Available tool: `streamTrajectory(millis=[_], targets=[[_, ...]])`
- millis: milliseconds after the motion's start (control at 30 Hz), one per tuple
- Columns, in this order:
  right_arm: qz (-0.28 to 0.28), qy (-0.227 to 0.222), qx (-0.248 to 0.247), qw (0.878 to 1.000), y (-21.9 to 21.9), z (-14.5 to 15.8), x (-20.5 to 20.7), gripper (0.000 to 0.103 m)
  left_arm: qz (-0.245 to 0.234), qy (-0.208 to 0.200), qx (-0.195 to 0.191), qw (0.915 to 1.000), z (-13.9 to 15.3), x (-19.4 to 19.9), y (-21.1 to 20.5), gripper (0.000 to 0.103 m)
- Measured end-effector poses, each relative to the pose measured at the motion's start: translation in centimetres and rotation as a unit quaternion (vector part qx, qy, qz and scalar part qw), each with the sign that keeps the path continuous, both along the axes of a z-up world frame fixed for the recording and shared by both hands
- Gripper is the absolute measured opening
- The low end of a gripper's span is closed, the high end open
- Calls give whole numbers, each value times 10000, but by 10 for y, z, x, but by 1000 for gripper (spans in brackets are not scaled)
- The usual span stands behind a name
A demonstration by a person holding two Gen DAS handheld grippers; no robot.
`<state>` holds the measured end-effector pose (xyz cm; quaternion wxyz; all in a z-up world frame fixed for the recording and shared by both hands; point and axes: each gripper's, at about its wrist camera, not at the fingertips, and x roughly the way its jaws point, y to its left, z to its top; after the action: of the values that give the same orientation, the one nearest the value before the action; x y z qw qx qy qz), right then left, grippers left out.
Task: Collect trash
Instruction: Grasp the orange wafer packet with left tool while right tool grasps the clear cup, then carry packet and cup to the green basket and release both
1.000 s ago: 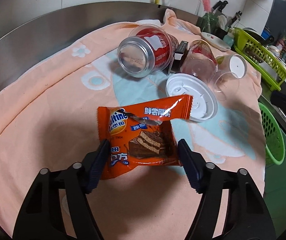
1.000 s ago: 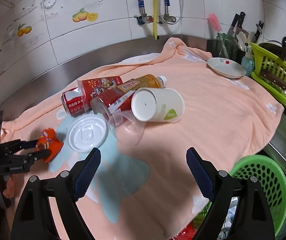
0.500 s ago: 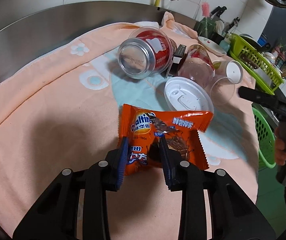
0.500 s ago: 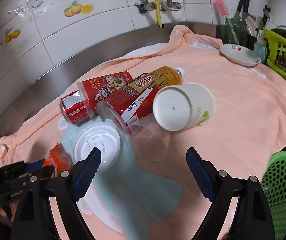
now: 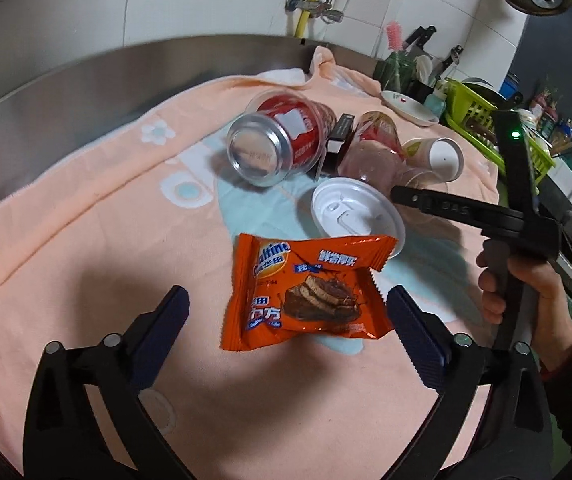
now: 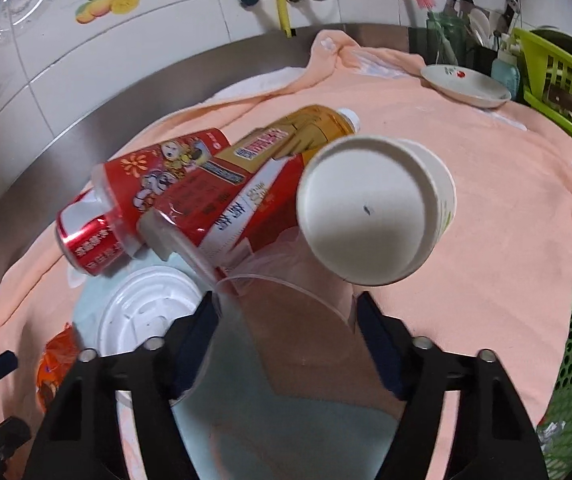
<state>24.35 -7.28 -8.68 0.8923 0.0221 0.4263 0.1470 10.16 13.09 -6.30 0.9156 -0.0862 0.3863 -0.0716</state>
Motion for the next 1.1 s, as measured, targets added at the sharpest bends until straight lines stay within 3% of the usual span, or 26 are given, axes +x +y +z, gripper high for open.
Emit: streamTrajectory(millis=[233,567,700,833,1100], targets=[[73,-133,-134,9998,-8,2,-11,62,-174,255,89,9995,-9,14,-15,98],[180,-317,-23,9993,-36,21,-48,61,-57,806,100,9967,-32,37,-20,98],[248,-310,16,9992,-44,24,-66,61,-112,778,265,9966,-33,39,-25,97],[271,-337,42,9991,-58,28,-84,61,-160,715,478,9962,-32,38,-31,89],[166,-363,106,9991,-90,33,-113,61,-158,654,431,9968,-28,29,-31,79]])
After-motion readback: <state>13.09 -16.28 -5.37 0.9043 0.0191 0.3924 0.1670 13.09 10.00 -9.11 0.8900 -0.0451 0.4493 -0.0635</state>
